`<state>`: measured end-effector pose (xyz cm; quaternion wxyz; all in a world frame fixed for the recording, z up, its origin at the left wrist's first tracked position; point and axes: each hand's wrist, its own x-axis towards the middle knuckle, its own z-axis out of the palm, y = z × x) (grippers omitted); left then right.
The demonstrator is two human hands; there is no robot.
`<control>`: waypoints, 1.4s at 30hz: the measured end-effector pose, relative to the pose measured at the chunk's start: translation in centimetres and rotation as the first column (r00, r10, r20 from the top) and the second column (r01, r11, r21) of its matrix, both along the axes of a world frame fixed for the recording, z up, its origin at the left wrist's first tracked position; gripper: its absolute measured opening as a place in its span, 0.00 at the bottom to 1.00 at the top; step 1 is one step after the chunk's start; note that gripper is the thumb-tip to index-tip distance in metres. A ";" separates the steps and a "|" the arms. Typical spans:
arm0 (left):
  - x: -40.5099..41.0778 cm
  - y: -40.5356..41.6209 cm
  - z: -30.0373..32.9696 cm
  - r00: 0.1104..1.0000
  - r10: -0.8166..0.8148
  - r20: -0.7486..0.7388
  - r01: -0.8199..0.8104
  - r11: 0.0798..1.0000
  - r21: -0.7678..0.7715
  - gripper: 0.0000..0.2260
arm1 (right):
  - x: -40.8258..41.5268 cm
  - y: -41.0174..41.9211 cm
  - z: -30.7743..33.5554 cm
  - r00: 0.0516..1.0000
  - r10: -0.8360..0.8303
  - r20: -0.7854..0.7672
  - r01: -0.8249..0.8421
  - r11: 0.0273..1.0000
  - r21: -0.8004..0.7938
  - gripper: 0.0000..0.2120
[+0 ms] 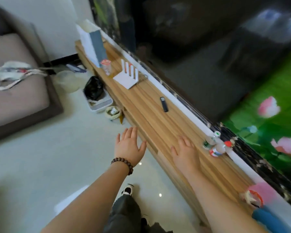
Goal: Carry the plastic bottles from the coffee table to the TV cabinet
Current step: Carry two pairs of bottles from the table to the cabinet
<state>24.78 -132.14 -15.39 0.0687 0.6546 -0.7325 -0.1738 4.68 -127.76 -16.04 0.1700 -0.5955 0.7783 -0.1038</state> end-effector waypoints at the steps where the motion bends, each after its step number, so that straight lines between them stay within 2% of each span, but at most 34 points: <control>1: 1.4 0.8 0.0 0.998 0.059 0.002 -0.059 0.998 0.003 0.31 | 1.1 -0.4 0.0 0.999 0.053 0.010 -0.053 0.998 -0.015 0.25; 5: 7.4 5.0 -0.2 0.951 0.310 -0.001 -0.310 0.950 0.018 0.30 | 6.9 -1.8 -0.4 0.963 0.264 0.061 -0.260 0.963 -0.064 0.23; 7: 10.7 7.7 -0.2 0.893 0.451 0.009 -0.451 0.892 0.021 0.30 | 10.8 -1.9 -0.2 0.918 0.384 0.100 -0.380 0.923 -0.059 0.24; 12: 18.2 14.4 0.3 0.701 0.713 0.007 -0.713 0.701 0.020 0.30 | 20.7 -1.0 -0.2 0.758 0.641 0.120 -0.642 0.766 -0.035 0.33; 15: 21.8 18.1 0.7 0.567 0.824 0.009 -0.824 0.567 0.003 0.29 | 26.3 -0.1 0.4 0.637 0.763 0.106 -0.765 0.643 -0.027 0.26; 17: 23.9 20.7 1.1 0.481 0.877 0.022 -0.877 0.481 -0.008 0.29 | 29.8 0.7 0.7 0.561 0.820 0.111 -0.822 0.568 -0.044 0.25; 23: 29.6 27.7 1.8 0.235 0.971 0.047 -0.971 0.237 -0.041 0.29 | 39.7 4.0 0.7 0.357 0.924 0.135 -0.928 0.368 -0.064 0.24; 30: 35.9 33.5 0.5 -0.005 0.999 0.034 -1.000 -0.004 -0.026 0.29 | 50.2 8.8 -0.8 0.136 0.975 0.178 -0.990 0.140 -0.011 0.24; 37: 45.6 35.1 -1.7 -0.155 0.988 -0.027 -0.988 -0.154 0.028 0.29 | 62.0 9.9 -2.5 0.025 0.990 0.137 -1.000 0.023 0.021 0.23; 42: 53.6 36.0 -1.5 -0.204 0.978 -0.045 -0.979 -0.203 0.016 0.29 | 70.6 10.5 -2.0 -0.008 0.991 0.131 -1.000 -0.009 0.009 0.23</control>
